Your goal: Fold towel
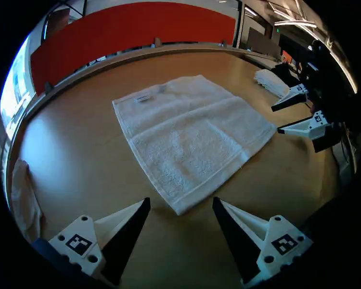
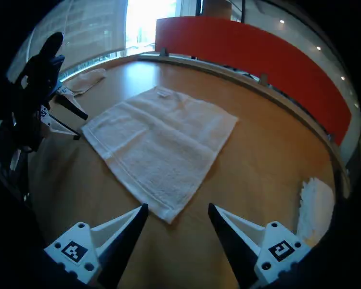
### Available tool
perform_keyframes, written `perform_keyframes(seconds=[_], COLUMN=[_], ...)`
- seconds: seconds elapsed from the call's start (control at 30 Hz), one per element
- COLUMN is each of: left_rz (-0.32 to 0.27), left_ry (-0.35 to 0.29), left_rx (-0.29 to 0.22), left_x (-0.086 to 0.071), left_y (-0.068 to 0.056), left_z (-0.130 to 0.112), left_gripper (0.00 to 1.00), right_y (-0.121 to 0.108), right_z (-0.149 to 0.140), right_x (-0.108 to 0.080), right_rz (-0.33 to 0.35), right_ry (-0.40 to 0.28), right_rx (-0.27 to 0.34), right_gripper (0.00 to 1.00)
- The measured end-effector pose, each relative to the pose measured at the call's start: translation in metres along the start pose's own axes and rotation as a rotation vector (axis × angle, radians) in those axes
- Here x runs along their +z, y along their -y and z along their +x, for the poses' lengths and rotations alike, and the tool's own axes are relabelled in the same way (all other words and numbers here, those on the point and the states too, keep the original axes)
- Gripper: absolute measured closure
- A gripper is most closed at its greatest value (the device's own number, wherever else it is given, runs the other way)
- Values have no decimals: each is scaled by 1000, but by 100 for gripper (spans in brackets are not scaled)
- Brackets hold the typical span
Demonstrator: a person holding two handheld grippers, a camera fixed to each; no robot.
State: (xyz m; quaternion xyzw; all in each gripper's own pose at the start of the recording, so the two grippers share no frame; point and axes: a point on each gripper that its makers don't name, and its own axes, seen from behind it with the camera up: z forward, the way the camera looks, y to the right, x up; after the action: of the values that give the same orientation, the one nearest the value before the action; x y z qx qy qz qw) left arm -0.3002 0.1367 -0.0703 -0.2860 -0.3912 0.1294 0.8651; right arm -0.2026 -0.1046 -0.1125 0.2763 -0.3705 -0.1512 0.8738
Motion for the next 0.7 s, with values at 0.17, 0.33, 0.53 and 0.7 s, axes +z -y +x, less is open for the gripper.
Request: perform_keyframes(seconds=[0.17, 0.33, 0.53, 0.7], left_rz=[-2, 8, 25, 29], left_ry=[6, 12, 21, 29], left_rx=[-3, 7, 21, 17], left_x=[3, 3, 3, 1], left_y=[-2, -2, -1, 2], left_z=[-2, -4, -5, -7], left_gripper=[4, 4, 7, 25], right_y=[3, 4, 4, 6], right_z=[-7, -11, -12, -12], right_x=[0, 0, 1, 1], right_rz=[15, 21, 24, 33], right_ry=[14, 24, 24, 28], right_rx=[6, 1, 2, 7], right_gripper=[7, 12, 19, 34])
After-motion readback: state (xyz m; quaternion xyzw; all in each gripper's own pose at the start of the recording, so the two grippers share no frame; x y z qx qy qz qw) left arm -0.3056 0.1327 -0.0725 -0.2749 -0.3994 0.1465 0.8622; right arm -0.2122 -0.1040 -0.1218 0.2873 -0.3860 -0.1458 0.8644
